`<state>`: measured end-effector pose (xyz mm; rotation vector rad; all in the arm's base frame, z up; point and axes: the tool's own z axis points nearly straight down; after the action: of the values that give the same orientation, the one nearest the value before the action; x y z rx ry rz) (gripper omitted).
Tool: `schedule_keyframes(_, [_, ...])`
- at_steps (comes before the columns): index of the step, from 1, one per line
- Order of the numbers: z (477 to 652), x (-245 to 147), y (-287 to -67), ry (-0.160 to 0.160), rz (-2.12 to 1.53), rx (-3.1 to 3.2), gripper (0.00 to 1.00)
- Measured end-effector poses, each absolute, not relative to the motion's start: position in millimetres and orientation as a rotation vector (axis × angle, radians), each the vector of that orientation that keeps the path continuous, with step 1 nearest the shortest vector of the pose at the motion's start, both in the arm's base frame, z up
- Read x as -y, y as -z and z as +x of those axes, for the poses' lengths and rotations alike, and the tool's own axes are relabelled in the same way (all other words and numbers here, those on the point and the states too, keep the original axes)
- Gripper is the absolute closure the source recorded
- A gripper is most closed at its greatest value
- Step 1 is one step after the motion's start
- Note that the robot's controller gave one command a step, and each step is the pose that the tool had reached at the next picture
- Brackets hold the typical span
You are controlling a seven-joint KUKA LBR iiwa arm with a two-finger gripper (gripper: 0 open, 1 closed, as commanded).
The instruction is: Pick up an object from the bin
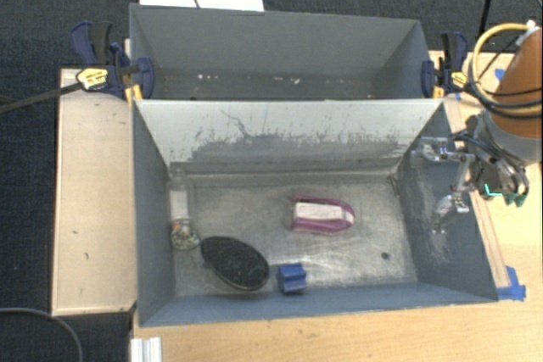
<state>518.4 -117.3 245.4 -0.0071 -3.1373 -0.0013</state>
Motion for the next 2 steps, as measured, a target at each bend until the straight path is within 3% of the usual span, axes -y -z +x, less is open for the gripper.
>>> schedule_keyframes(1, [527.1,80,-133,0.003,-0.488,3.1,0.0])
schedule_keyframes(2, [534.1,8,-71,0.002,-0.121,3.14,0.0])
